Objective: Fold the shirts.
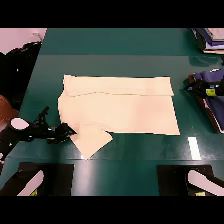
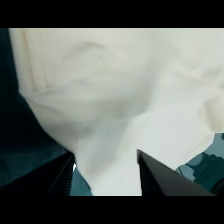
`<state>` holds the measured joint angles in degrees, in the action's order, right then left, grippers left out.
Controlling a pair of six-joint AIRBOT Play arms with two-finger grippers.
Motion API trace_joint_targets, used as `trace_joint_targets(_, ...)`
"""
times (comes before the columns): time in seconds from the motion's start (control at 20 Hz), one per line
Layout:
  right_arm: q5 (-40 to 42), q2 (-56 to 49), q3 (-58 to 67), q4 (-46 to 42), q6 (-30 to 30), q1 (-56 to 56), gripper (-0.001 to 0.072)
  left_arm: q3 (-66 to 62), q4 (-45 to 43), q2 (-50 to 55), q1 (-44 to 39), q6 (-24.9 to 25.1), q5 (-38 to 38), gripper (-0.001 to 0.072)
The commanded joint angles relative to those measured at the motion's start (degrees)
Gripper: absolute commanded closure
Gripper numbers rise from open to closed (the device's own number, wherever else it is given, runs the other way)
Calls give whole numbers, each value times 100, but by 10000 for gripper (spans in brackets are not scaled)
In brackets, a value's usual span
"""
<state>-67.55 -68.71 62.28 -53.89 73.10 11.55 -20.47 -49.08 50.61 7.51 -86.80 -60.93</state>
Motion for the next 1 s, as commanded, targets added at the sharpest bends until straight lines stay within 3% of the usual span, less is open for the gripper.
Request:
trace_joint_targets(0.0,-483,26,-103,-142,-114,111,344,63,245,4,-2,140,251,326)
trace_joint_targets(0.05,-603,83,-313,-192,-120,251,344,63,334,4,-2,337,247,623)
trace_joint_targets(0.1,-669,160,-568,-227,-120,413,344,63,474,4,-2,557,245,679)
trace_joint_targets(0.3,-999,581,-1770,-1097,-118,1123,333,57,730,-2,-2,835,179,680)
trace_joint_targets(0.35,-1073,632,-2048,-1226,-118,1314,241,57,732,-4,-2,905,175,680)
trace_joint_targets(0.4,-1134,634,-2286,-1163,-118,1486,197,57,730,-2,-2,931,181,679)
trace_joint_targets(0.45,-1128,621,-2492,-1088,-118,1611,201,57,730,-2,-2,931,188,680)
trace_joint_targets(0.55,-999,529,-2809,-828,-127,1700,289,57,732,-2,-2,997,186,679)
trace_joint_targets(0.85,-586,125,-2983,-326,-162,1097,305,57,730,-2,-2,1034,188,680)
trace_joint_targets(0.9,-540,127,-2983,-326,-162,990,361,57,730,-2,-2,1034,181,680)
trace_joint_targets(0.95,-503,149,-2983,-330,-164,903,480,57,726,-2,-2,1036,157,679)
